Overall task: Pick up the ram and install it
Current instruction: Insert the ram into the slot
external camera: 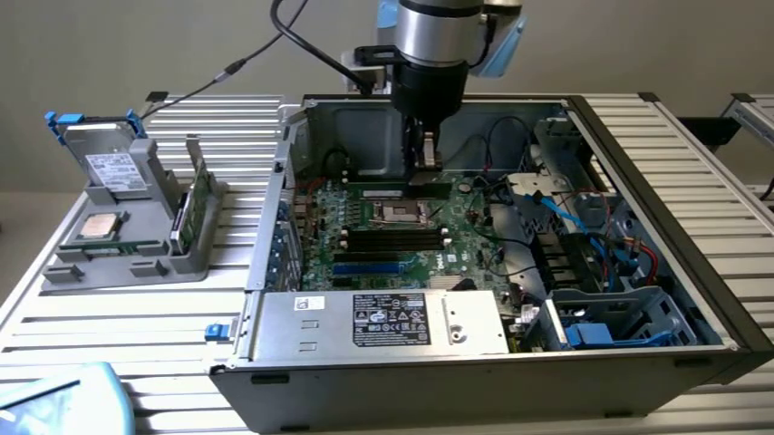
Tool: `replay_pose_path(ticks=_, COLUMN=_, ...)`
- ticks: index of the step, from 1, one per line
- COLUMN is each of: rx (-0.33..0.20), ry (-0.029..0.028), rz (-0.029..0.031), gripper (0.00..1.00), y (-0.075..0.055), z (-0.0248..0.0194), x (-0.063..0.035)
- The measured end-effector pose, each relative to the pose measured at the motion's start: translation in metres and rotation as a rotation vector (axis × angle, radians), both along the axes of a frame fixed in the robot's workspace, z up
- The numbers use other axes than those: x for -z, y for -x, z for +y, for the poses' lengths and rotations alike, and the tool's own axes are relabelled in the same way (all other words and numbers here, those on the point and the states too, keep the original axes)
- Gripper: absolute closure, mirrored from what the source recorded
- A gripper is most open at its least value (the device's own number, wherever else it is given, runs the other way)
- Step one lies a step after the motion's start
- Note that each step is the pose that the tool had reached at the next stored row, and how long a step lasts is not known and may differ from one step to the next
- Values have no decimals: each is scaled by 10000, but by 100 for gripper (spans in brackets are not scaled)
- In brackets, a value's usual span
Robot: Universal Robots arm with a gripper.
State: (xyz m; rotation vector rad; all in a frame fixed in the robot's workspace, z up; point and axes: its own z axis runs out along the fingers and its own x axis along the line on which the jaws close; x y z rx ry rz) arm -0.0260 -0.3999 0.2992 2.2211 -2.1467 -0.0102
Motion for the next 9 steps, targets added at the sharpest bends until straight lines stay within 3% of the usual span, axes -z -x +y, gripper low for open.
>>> replay_pose_path(ticks=9, rx=58, ry=0, rz=0, gripper=86, y=35, z=0, x=166)
